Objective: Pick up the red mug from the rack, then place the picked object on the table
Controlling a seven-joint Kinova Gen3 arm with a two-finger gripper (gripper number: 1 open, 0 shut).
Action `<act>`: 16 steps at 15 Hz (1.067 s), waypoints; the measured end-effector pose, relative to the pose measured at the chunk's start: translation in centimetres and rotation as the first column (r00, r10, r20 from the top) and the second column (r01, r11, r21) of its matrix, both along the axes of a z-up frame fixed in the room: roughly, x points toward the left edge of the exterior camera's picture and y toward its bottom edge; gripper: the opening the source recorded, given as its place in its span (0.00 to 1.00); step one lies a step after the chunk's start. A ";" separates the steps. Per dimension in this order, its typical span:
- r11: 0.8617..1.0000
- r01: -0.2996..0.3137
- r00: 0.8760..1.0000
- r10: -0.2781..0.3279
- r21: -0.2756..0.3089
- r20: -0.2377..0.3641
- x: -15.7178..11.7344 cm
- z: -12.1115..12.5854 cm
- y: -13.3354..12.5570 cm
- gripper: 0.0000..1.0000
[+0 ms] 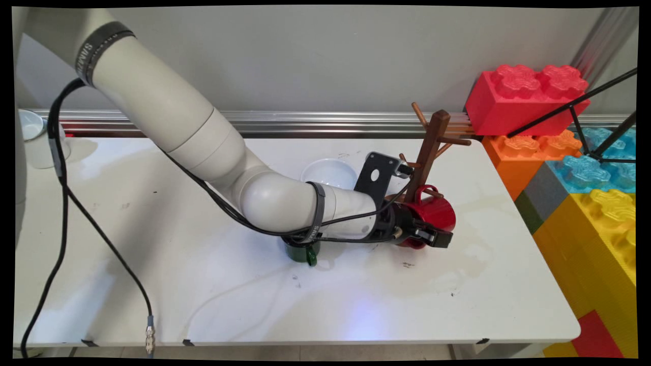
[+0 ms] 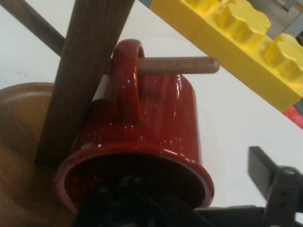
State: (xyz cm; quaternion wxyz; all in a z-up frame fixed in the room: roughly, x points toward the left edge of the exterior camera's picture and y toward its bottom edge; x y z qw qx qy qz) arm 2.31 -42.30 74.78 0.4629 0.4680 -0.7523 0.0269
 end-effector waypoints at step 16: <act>1.000 -0.006 1.000 0.006 0.020 0.001 1.6 0.4 0.0 0.00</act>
